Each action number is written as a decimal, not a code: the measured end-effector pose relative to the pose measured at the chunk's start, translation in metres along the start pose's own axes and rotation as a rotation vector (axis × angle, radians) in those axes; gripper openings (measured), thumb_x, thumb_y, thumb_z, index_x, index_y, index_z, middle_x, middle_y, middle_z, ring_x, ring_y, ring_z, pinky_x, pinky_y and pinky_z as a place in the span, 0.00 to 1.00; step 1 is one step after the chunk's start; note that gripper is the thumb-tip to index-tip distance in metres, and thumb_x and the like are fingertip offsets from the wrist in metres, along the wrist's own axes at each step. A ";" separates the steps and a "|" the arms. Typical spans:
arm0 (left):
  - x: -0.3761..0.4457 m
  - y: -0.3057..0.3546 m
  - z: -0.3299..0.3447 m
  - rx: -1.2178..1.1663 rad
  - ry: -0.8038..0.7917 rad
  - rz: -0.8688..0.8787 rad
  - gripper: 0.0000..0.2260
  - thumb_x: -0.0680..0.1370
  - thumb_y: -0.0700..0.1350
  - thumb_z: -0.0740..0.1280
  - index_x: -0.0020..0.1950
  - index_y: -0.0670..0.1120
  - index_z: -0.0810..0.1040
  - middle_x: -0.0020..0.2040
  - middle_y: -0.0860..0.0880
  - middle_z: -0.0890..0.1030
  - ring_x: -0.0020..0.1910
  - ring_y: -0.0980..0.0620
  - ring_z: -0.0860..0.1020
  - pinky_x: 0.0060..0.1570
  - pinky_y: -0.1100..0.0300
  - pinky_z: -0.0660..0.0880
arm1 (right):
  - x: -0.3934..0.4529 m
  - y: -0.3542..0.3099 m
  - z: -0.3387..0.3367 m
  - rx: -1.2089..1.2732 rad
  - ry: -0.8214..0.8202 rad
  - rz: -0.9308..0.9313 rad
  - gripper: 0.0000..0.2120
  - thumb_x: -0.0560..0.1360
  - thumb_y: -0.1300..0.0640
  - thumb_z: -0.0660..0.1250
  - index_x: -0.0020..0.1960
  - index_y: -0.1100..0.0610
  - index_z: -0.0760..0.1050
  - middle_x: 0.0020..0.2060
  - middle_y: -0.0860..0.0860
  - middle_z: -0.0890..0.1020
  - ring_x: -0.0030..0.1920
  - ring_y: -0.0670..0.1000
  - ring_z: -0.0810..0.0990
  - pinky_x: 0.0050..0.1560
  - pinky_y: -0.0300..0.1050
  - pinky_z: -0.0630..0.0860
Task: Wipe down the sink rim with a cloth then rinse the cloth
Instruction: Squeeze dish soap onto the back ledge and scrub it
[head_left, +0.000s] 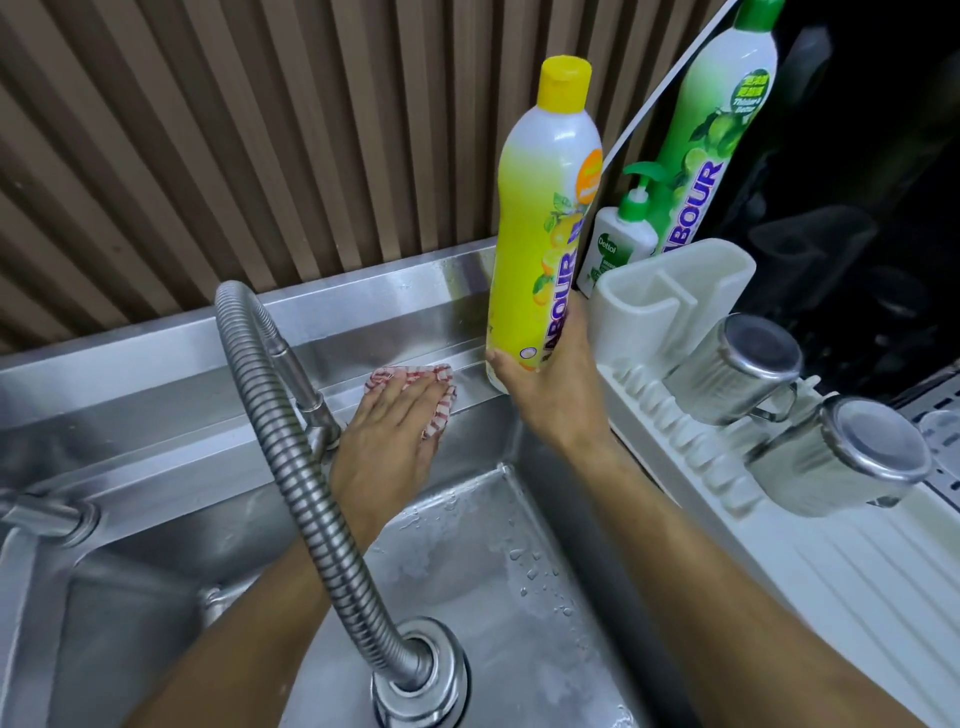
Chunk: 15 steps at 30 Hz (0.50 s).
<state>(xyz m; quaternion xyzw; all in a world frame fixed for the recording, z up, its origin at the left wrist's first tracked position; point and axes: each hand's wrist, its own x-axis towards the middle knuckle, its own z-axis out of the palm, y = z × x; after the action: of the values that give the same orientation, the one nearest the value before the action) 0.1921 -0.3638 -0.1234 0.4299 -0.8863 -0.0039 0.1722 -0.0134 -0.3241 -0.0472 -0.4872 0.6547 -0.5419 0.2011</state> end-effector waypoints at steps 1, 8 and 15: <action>0.000 0.000 -0.001 -0.015 -0.012 -0.005 0.25 0.80 0.49 0.58 0.79 0.48 0.68 0.75 0.49 0.73 0.77 0.45 0.67 0.77 0.47 0.60 | -0.002 0.002 0.001 0.003 -0.001 0.009 0.35 0.73 0.57 0.78 0.75 0.51 0.64 0.63 0.46 0.77 0.58 0.37 0.77 0.56 0.25 0.70; -0.006 0.005 -0.009 -0.064 -0.065 -0.074 0.27 0.80 0.51 0.52 0.78 0.48 0.68 0.76 0.48 0.72 0.78 0.43 0.65 0.77 0.46 0.59 | 0.002 0.009 -0.001 0.013 -0.064 0.090 0.33 0.76 0.58 0.76 0.75 0.53 0.63 0.62 0.46 0.77 0.50 0.25 0.76 0.47 0.18 0.67; -0.010 0.004 -0.015 -0.087 -0.108 -0.083 0.28 0.80 0.51 0.54 0.81 0.50 0.64 0.79 0.49 0.67 0.80 0.45 0.60 0.79 0.50 0.50 | -0.002 0.022 -0.004 -0.074 -0.100 0.148 0.37 0.74 0.58 0.78 0.78 0.53 0.64 0.67 0.48 0.78 0.58 0.43 0.76 0.49 0.15 0.65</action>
<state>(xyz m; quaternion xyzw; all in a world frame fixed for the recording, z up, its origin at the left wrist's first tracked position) 0.1989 -0.3518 -0.1118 0.4575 -0.8747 -0.0728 0.1425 -0.0253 -0.3220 -0.0660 -0.4707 0.6977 -0.4761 0.2549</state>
